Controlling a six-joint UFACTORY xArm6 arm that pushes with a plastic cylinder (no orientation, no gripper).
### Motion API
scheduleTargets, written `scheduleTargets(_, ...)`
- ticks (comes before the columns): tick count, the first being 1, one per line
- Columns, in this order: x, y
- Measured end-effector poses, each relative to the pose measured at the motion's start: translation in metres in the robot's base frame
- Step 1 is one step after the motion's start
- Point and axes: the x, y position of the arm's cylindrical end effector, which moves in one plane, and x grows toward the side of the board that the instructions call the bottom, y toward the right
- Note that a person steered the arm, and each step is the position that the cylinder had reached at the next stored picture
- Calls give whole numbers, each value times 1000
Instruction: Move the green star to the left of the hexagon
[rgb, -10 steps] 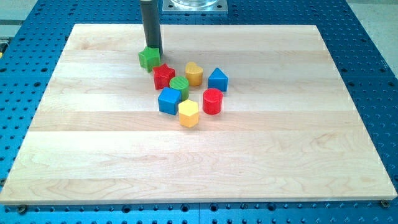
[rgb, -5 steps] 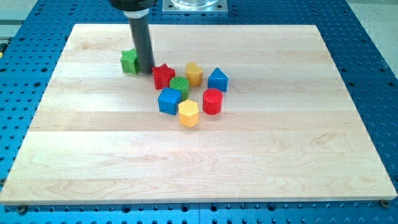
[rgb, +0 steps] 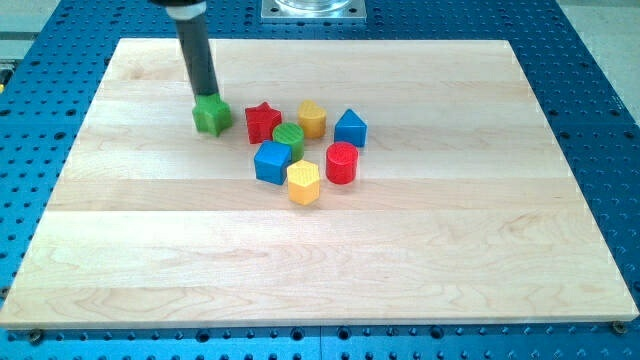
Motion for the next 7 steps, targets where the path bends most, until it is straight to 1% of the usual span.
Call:
scheduleTargets(1,23,7)
scheduleTargets(2,13,22)
scheduleTargets(3,13,22)
scheduleTargets(4,48,22)
scheduleTargets(5,93,22)
scheduleTargets(6,96,34)
scheduleTargets(7,107,85)
